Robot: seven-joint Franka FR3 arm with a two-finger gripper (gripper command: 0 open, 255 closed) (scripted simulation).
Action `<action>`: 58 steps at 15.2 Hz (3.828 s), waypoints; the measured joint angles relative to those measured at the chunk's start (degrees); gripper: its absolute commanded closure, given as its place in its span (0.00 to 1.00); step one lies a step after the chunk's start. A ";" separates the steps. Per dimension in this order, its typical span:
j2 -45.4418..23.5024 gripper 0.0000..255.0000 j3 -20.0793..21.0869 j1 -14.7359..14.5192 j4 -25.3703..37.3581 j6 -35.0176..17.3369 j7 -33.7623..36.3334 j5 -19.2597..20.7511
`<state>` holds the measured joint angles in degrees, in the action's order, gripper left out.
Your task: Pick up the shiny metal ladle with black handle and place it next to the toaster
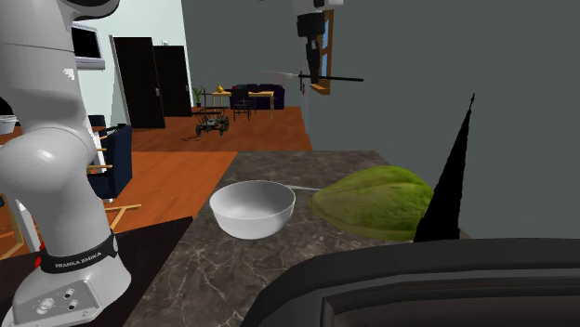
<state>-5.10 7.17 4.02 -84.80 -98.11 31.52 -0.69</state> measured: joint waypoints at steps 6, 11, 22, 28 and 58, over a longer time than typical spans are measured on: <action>9.99 1.00 -2.93 3.10 -12.17 -2.04 -6.14 -1.84; 17.97 1.00 -6.28 5.41 -20.60 -2.25 -11.82 -2.48; 29.89 1.00 -15.10 10.21 -31.36 -0.45 -24.70 -0.64; 34.06 1.00 -20.68 12.98 -33.79 1.47 -32.13 1.68; 33.21 1.00 -46.40 20.15 -33.01 0.31 -62.27 10.14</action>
<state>28.11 -39.23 24.17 -117.81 -97.80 -30.74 9.46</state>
